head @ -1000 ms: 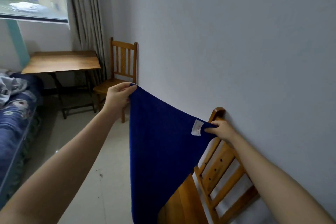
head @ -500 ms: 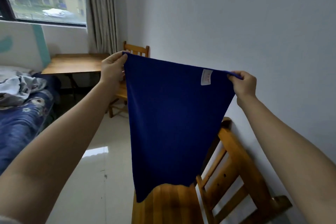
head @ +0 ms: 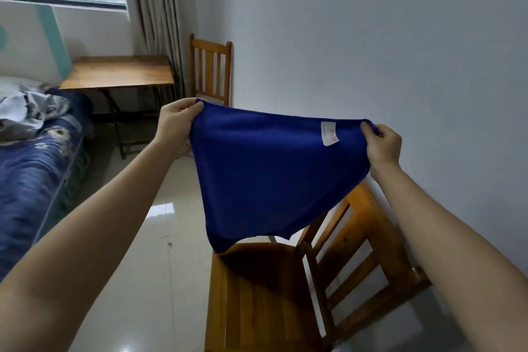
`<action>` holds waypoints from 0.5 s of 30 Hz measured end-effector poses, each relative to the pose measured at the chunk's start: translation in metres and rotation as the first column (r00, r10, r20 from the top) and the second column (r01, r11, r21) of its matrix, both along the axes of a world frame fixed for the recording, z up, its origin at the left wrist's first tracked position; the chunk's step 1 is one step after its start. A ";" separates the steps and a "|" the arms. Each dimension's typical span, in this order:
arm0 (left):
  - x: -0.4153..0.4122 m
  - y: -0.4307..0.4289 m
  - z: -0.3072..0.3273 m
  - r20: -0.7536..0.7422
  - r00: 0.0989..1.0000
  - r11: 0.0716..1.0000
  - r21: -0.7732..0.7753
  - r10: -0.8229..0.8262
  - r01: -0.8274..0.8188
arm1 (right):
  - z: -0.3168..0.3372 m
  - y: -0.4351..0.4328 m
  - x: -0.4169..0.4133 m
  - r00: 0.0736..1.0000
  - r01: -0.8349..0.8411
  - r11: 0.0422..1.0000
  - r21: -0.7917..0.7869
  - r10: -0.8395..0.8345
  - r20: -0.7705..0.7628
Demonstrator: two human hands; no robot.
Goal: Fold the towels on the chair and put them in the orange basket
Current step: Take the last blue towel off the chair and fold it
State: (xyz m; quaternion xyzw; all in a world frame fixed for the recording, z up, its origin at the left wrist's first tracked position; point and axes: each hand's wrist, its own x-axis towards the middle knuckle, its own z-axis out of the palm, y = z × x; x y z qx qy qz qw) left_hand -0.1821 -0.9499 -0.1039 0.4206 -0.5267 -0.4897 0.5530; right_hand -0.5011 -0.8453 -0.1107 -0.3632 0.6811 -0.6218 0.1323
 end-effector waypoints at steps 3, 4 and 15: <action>-0.001 0.003 -0.018 0.013 1.000 0.999 0.040 0.019 -0.020 | -0.018 0.001 -0.005 0.999 0.033 0.997 0.070 -0.034 0.014; 0.000 0.004 -0.025 0.018 0.999 0.998 0.057 0.029 -0.030 | -0.025 0.000 -0.006 0.998 0.045 0.994 0.095 -0.048 0.029; -0.024 0.057 -0.168 0.272 0.960 0.882 0.432 0.072 -0.188 | -0.166 0.033 0.005 0.974 -0.145 0.834 0.533 0.026 0.225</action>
